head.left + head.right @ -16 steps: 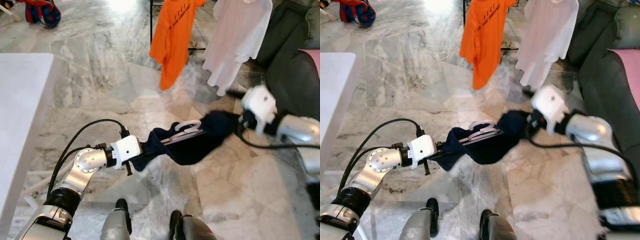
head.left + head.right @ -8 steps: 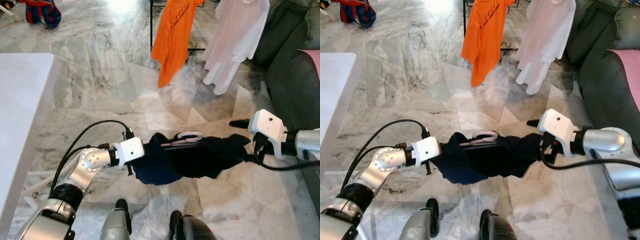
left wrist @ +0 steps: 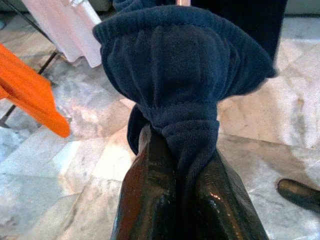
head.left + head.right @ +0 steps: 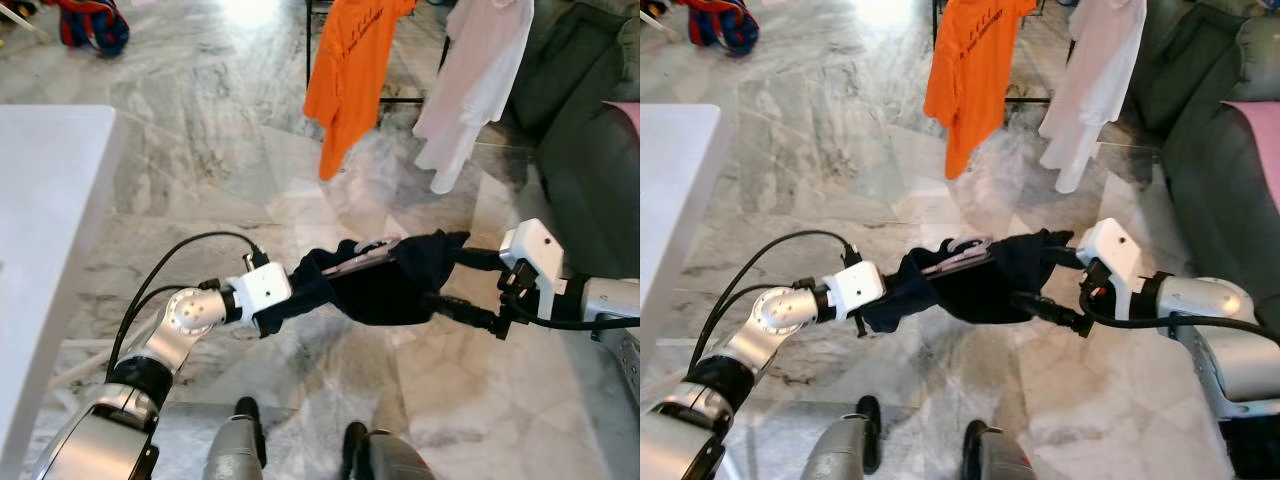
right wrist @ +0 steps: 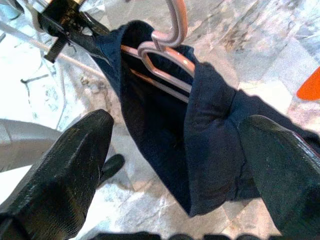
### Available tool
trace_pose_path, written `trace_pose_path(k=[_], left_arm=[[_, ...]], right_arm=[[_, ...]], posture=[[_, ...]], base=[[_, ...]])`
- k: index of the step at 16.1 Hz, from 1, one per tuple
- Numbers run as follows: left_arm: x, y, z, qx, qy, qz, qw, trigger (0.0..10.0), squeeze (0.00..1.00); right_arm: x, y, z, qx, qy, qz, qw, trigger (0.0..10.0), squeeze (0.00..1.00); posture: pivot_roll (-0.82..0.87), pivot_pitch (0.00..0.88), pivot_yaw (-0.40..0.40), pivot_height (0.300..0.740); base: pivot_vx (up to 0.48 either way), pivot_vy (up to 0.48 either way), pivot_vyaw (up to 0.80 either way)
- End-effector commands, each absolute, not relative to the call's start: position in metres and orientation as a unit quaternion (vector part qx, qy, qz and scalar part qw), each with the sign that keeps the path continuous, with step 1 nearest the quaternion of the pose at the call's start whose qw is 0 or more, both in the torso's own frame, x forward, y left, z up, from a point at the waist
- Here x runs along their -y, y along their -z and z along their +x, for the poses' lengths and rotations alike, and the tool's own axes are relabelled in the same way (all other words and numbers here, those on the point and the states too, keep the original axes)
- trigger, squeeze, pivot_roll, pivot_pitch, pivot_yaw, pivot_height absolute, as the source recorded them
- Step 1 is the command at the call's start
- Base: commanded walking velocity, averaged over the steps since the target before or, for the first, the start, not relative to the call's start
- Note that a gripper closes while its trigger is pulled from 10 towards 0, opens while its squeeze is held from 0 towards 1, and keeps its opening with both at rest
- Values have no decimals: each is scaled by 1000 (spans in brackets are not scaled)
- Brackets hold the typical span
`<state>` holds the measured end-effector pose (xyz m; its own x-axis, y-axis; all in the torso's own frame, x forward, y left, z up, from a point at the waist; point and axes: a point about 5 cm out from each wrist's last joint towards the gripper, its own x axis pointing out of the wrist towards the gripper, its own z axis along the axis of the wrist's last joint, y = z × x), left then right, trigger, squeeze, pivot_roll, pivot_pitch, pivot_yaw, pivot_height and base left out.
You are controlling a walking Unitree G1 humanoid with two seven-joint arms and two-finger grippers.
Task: Hang hanger
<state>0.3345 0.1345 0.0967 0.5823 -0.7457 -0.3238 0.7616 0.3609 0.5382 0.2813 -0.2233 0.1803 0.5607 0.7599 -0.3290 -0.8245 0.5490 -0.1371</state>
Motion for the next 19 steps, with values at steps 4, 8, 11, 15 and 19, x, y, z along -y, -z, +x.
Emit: trace_pose_path(k=[4, 8, 11, 15, 19], left_arm=[[-121, -111, 340, 19, 486, 334, 807, 0, 0], [-119, -115, 341, 25, 509, 343, 789, 0, 0], [-120, -111, 333, 25, 546, 359, 756, 0, 0], [-121, -117, 333, 39, 560, 364, 743, 0, 0], [-113, -133, 333, 74, 585, 371, 717, 0, 0]], right_arm=[[246, -201, 280, -47, -345, -213, 913, 10000, 753], [260, -213, 269, -64, -356, -284, 888, 10000, 0], [273, -206, 261, -114, -394, -286, 866, 10000, 0], [270, -179, 257, -178, -460, -265, 829, 10000, 0], [257, -164, 274, -197, -496, -295, 792, 10000, 0]], posture=[[-112, 266, 10, 740], [-147, 243, -7, 740], [-150, 258, -7, 740], [-137, 260, -7, 740], [-133, 290, 8, 740]], base=[[0, 0, 0], [0, 0, 0], [0, 0, 0], [0, 0, 0], [0, 0, 0]])
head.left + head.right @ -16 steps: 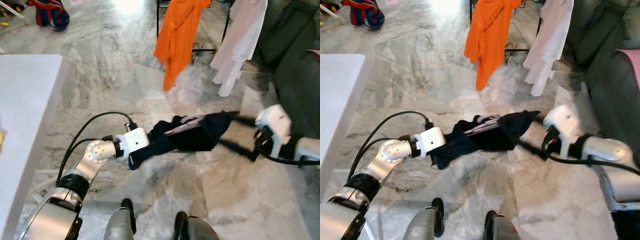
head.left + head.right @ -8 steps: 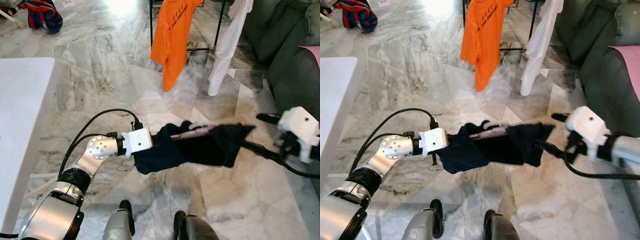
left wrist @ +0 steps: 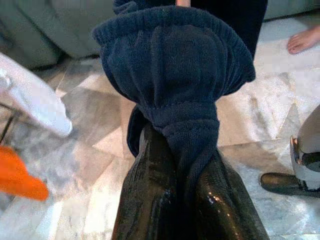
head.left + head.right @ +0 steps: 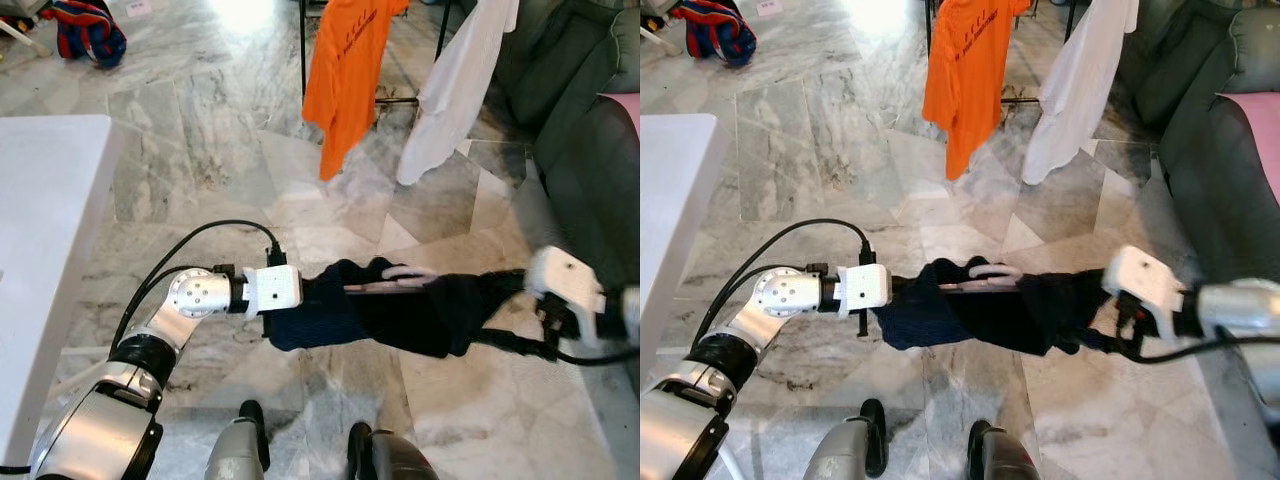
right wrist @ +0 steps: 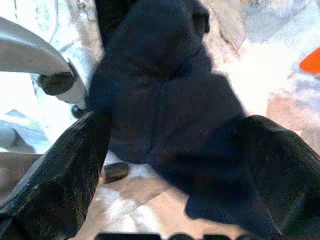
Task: Hang hanger
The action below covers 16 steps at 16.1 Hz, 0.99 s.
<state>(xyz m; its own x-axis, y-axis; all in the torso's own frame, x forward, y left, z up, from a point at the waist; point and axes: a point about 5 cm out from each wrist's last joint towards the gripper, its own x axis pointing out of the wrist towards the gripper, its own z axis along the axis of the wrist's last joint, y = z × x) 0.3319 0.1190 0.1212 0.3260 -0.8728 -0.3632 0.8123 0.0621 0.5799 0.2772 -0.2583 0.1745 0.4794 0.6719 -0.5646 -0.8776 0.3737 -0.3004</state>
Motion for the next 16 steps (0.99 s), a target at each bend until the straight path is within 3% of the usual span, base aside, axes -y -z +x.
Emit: trace_pose_path(k=[1, 5, 6, 7, 8, 16], left_arm=[[-111, -135, 333, 79, 588, 373, 713, 0, 0], [-106, -136, 330, 89, 602, 370, 703, 0, 0], [-105, -136, 329, 90, 606, 369, 699, 0, 0], [-104, -136, 329, 91, 608, 369, 697, 0, 0], [-103, -136, 328, 91, 613, 370, 692, 0, 0], [-99, -134, 327, 90, 619, 373, 685, 0, 0]], right_arm=[[254, -160, 278, -198, -500, -310, 784, 10000, 0], [237, -165, 294, -167, -511, -319, 781, 10000, 0], [237, -160, 296, -174, -513, -323, 776, 4118, 0], [237, -157, 296, -178, -517, -325, 771, 1451, 0], [237, -156, 298, -178, -522, -326, 768, 0, 0], [245, -157, 299, -186, -524, -316, 769, 0, 0]], posture=[[-119, 286, 6, 740], [-112, 293, 8, 740], [-112, 294, 9, 740], [-117, 294, 9, 740], [-122, 294, 9, 740], [-131, 285, 14, 740]], base=[[0, 0, 0], [0, 0, 0], [0, 0, 0], [0, 0, 0], [0, 0, 0], [0, 0, 0]])
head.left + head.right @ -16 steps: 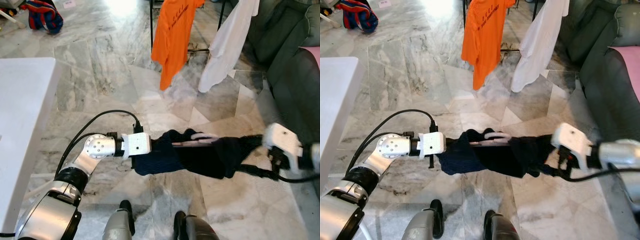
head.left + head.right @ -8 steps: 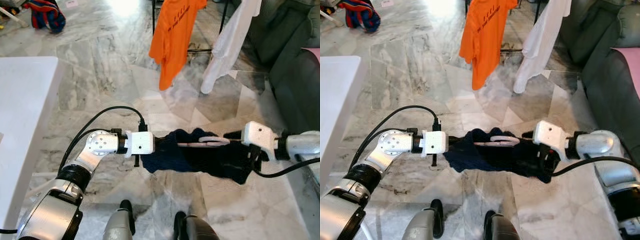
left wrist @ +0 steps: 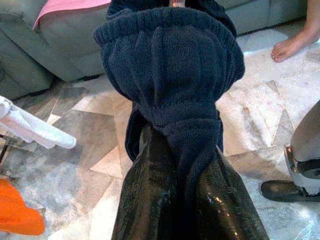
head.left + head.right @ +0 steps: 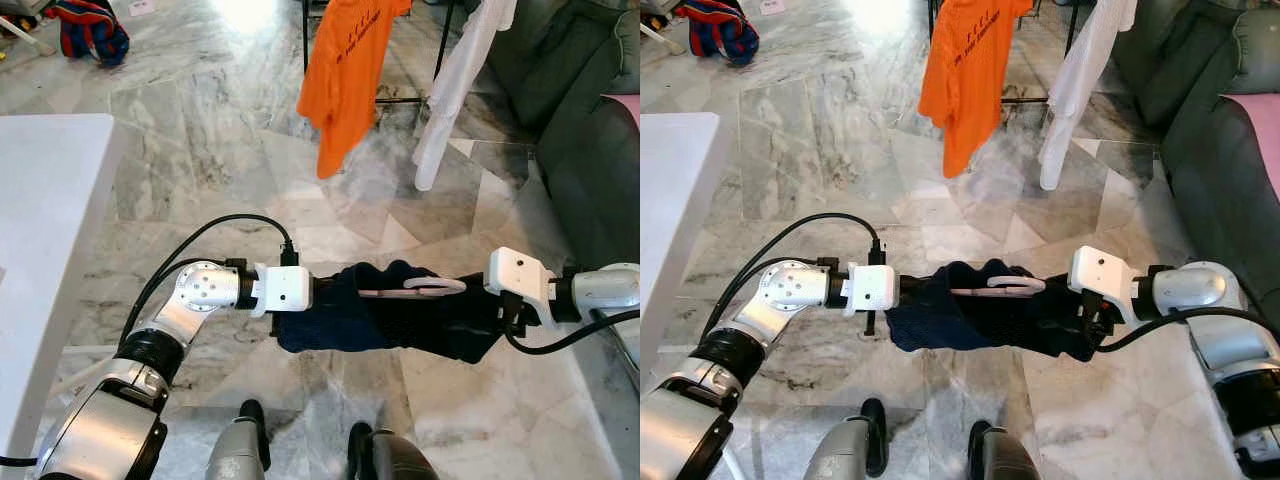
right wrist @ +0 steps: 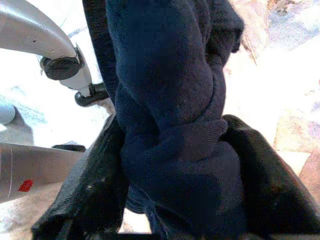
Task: Hang hanger
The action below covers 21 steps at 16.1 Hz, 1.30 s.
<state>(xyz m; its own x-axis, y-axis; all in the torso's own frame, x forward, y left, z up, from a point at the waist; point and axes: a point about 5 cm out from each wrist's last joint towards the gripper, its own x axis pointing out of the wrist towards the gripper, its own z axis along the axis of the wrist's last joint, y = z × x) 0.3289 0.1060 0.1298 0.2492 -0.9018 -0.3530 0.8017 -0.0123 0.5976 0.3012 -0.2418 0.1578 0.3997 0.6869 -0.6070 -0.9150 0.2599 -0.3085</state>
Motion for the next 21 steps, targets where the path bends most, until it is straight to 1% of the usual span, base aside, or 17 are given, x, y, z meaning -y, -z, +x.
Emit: trace_pose_path(k=[1, 9, 15, 16, 17, 18, 19, 21], left_arm=[[-99, -133, 326, 89, 620, 374, 685, 0, 0], [-101, -125, 328, 69, 612, 377, 691, 0, 0], [-98, -123, 329, 71, 605, 377, 698, 0, 0], [-97, -123, 330, 75, 597, 377, 704, 2706, 0], [-97, -123, 330, 77, 594, 378, 707, 4941, 0], [-96, -124, 332, 86, 579, 375, 719, 10000, 486], [-95, -125, 334, 89, 569, 369, 729, 10000, 1000], [-94, -128, 335, 105, 558, 376, 732, 10000, 1000]], right_arm=[[245, -156, 299, -185, -525, -314, 769, 0, 0], [245, -164, 287, -179, -544, -277, 772, 0, 0], [241, -149, 276, -190, -537, -247, 784, 0, 0], [238, -145, 274, -188, -534, -239, 789, 0, 0], [237, -144, 274, -189, -534, -238, 789, 0, 0], [236, -141, 272, -189, -534, -236, 790, 0, 0], [235, -140, 272, -190, -534, -235, 790, 0, 0], [235, -140, 272, -189, -529, -234, 794, 0, 0]], posture=[[-133, 282, 12, 740], [-149, 274, 18, 740], [-149, 273, 14, 740], [-148, 274, 11, 740], [-148, 274, 11, 740], [-149, 273, 12, 740], [-151, 273, 12, 740], [-152, 273, 13, 740]], base=[[0, 0, 0], [0, 0, 0], [0, 0, 0], [0, 0, 0], [0, 0, 0], [0, 0, 0], [0, 0, 0], [0, 0, 0]])
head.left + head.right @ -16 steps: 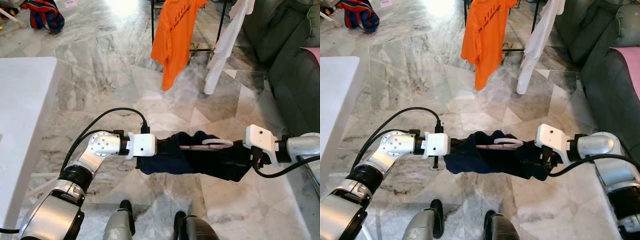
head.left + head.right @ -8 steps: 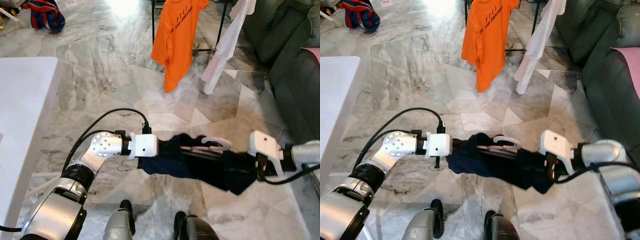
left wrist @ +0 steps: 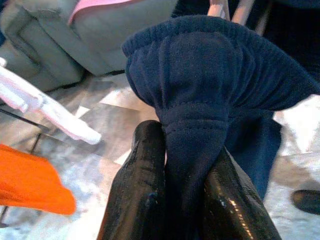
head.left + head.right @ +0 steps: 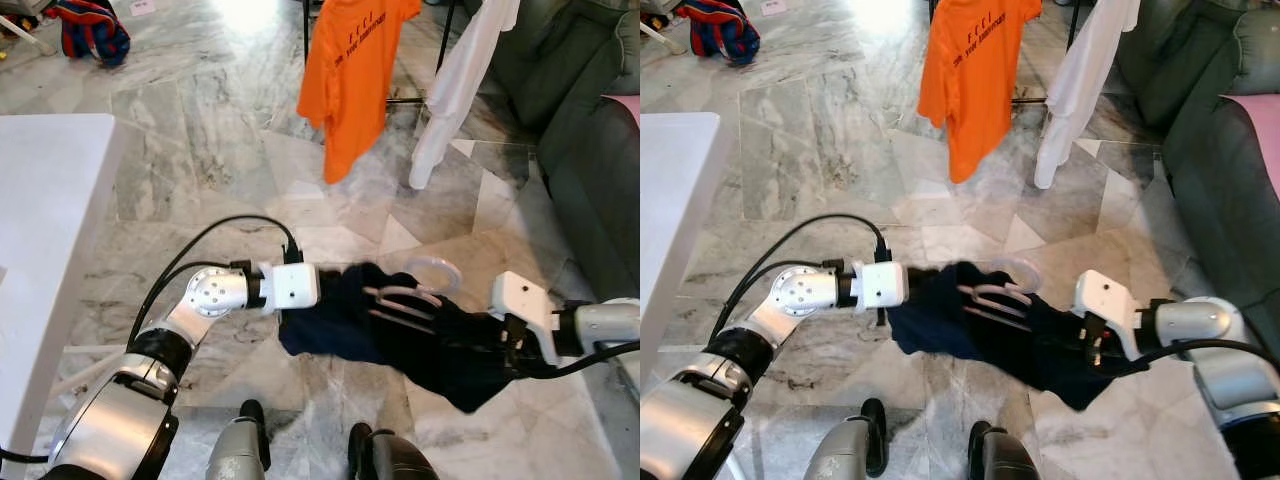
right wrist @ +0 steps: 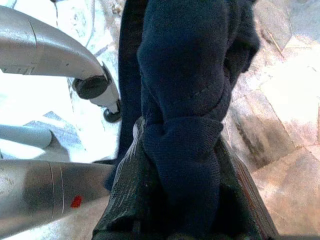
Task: Hang hanger
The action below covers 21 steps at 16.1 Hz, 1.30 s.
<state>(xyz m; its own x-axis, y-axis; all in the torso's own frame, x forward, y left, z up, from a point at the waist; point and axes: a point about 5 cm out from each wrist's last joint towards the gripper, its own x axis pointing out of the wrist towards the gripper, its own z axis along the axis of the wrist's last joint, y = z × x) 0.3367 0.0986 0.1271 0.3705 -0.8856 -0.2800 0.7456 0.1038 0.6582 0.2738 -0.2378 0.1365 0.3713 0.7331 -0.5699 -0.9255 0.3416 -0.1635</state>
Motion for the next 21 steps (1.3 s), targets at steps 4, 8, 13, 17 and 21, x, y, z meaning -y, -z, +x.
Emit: trace_pose_path(k=[4, 8, 13, 17, 21], left_arm=[[-94, -136, 339, 155, 513, 415, 736, 10000, 1000], [-96, -148, 344, 203, 468, 427, 747, 10000, 1000], [-106, -142, 351, 163, 415, 367, 817, 10000, 1000], [-122, -104, 350, 57, 295, 211, 930, 10000, 1000], [-114, -78, 336, 23, 219, 106, 970, 10000, 1000]], right_arm=[[234, -140, 277, -180, -511, -238, 806, 0, 0], [230, -131, 288, -154, -447, -253, 844, 0, 0], [224, -116, 299, -147, -347, -244, 894, 0, 0], [209, -99, 299, -127, -244, -177, 945, 0, 0], [209, -96, 301, -102, -119, -123, 980, 0, 0]], posture=[[-154, 272, 8, 740], [-153, 273, 2, 740], [-156, 269, 6, 740], [-152, 265, 7, 740], [-146, 257, 2, 740]], base=[[0, 0, 0], [0, 0, 0], [0, 0, 0], [0, 0, 0], [0, 0, 0]])
